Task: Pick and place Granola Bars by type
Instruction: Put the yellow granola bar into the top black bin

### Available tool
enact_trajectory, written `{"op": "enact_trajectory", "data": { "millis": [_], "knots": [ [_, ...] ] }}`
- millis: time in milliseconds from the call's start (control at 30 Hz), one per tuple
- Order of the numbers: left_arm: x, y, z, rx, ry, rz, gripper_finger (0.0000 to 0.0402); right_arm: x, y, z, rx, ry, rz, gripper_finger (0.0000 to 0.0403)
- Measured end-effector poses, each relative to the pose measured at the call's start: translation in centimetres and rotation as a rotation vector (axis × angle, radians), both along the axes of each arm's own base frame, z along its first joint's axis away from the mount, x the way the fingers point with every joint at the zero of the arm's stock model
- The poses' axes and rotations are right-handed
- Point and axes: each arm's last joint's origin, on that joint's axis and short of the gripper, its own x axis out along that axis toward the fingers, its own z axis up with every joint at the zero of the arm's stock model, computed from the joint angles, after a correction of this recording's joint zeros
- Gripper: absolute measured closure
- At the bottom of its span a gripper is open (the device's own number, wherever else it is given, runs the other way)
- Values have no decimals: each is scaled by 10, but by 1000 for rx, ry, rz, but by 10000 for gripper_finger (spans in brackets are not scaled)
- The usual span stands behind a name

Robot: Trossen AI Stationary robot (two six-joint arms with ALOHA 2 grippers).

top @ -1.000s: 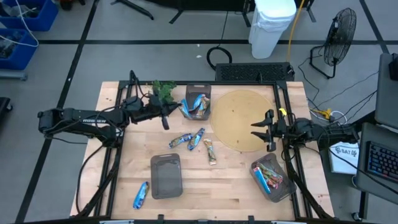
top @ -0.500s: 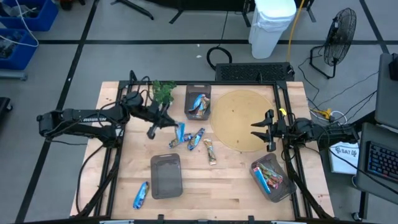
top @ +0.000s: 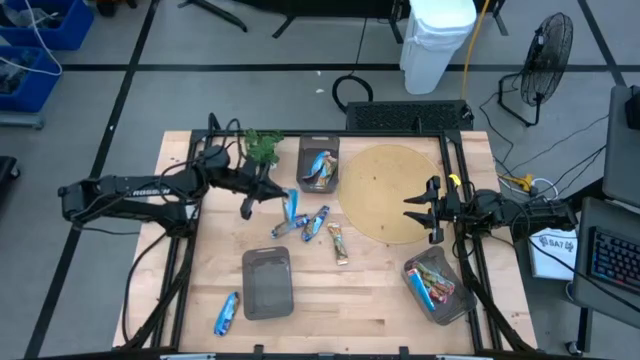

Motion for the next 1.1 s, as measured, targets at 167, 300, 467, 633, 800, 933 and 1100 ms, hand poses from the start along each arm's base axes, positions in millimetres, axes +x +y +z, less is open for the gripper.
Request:
{"op": "enact_trajectory", "data": {
  "millis": [167,300,467,633,800,933,1100],
  "knots": [
    [-10,1,13,81,-57,191,401,0,0,0,0,0,0,255],
    [-18,4,23,92,-112,380,401,0,0,0,0,1,0,253],
    [-21,9,33,12,-208,586,401,0,0,0,0,0,0,256],
    [-17,16,33,-73,-244,656,401,0,0,0,0,0,0,253],
    [1,35,48,-130,-121,612,401,0,0,0,0,1,0,254],
    [24,54,68,-85,55,633,401,0,0,0,0,1,0,258],
    [55,80,84,-60,258,649,401,0,0,0,0,1,0,257]
  ]
}}
